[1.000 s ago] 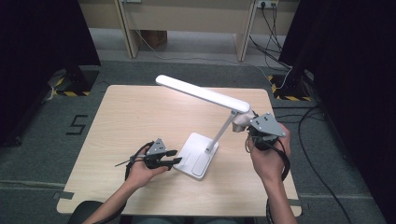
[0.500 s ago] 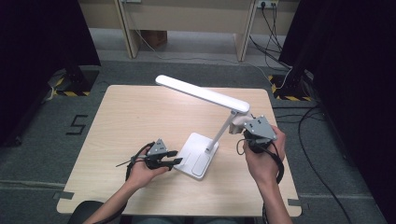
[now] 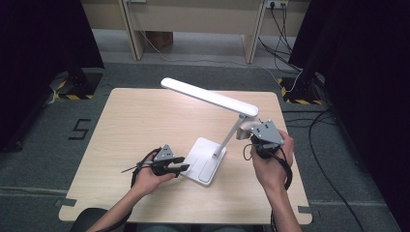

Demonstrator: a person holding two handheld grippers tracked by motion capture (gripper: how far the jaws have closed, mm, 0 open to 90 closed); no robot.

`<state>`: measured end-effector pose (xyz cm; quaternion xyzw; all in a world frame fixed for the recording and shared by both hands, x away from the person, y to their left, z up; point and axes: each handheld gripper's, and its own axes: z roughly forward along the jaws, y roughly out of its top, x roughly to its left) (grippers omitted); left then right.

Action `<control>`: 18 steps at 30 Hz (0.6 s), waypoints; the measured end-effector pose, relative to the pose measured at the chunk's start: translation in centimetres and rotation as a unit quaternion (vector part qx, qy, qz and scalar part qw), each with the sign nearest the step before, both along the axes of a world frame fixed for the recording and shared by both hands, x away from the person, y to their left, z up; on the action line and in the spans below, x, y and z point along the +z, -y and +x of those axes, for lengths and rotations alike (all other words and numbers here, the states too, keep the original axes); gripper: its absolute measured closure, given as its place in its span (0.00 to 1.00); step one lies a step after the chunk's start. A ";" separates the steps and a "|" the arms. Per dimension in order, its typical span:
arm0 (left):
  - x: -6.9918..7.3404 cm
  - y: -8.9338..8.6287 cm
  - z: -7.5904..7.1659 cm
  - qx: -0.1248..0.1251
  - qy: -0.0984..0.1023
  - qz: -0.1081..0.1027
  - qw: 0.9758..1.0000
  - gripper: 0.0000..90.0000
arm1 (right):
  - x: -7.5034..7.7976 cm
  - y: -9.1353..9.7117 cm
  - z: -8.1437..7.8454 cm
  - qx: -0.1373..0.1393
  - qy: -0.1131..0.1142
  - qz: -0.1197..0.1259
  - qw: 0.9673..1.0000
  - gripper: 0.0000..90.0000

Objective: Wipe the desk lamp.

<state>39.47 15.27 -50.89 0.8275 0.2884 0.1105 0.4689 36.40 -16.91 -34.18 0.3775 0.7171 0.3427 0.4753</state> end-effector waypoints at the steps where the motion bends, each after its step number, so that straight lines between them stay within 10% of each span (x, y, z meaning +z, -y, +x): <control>1: 0.0 0.0 0.0 -0.001 0.000 0.001 1.000 0.67 | -0.1 0.0 0.0 0.000 -0.001 -0.001 1.000 0.91; 18: -0.4 0.2 0.0 -0.006 -0.009 0.009 1.000 0.67 | -1.9 -0.5 0.6 0.002 -0.022 -0.006 1.000 0.91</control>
